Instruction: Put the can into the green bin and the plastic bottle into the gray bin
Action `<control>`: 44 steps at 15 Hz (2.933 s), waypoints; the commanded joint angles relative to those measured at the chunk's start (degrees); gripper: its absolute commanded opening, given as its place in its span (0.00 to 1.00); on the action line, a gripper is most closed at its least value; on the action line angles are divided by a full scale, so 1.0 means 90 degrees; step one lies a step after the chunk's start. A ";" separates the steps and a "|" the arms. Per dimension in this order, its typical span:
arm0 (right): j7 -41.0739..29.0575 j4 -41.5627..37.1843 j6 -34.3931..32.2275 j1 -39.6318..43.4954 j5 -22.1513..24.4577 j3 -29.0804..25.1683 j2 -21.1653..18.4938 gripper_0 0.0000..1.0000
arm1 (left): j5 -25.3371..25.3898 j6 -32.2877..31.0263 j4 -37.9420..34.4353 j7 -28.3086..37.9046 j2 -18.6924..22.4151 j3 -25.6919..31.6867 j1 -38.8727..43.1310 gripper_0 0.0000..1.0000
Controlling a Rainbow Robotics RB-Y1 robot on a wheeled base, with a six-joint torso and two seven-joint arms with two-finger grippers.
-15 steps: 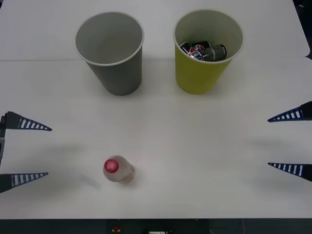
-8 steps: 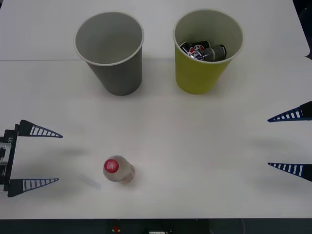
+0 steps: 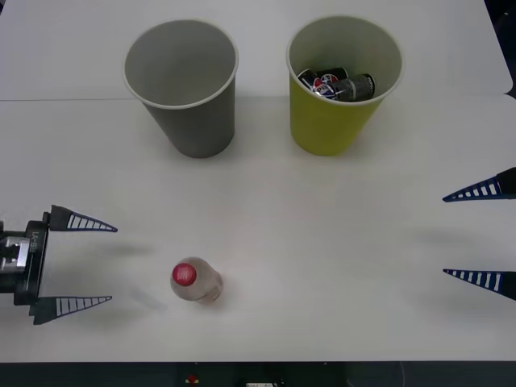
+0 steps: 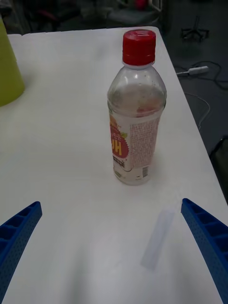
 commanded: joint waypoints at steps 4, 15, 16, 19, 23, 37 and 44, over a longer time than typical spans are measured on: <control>0.0000 0.0000 0.0000 0.0000 0.0000 0.0000 0.0000 1.00 | 0.0174 -0.0562 0.0978 -0.0176 -0.0588 -0.0705 -0.0733 1.00; 0.0000 0.0000 0.0000 0.0000 0.0000 0.0000 0.0000 1.00 | -0.0061 -0.0239 0.1095 -0.0137 -0.1623 -0.1232 -0.1094 1.00; 0.0000 0.0000 0.0000 0.0000 0.0000 0.0000 0.0000 1.00 | -0.0071 -0.0191 0.1095 -0.0137 -0.1701 -0.1301 -0.1133 1.00; 0.0000 0.0000 0.0000 0.0000 0.0000 0.0000 0.0000 1.00 | -0.0071 0.0063 0.1095 -0.0157 -0.1896 -0.1516 -0.1241 1.00; 0.0000 0.0000 0.0000 0.0000 0.0000 0.0000 0.0000 1.00 | -0.0100 0.0200 0.1095 -0.0137 -0.2062 -0.1662 -0.1289 1.00; 0.0000 0.0000 0.0000 0.0000 0.0000 0.0000 0.0000 1.00 | -0.0285 0.0474 0.1026 0.0048 -0.2218 -0.1662 -0.1338 0.00; 0.0000 0.0000 0.0000 0.0000 0.0000 0.0000 0.0000 1.00 | -0.1574 0.0503 0.0157 0.1689 -0.2218 -0.0432 -0.0899 0.00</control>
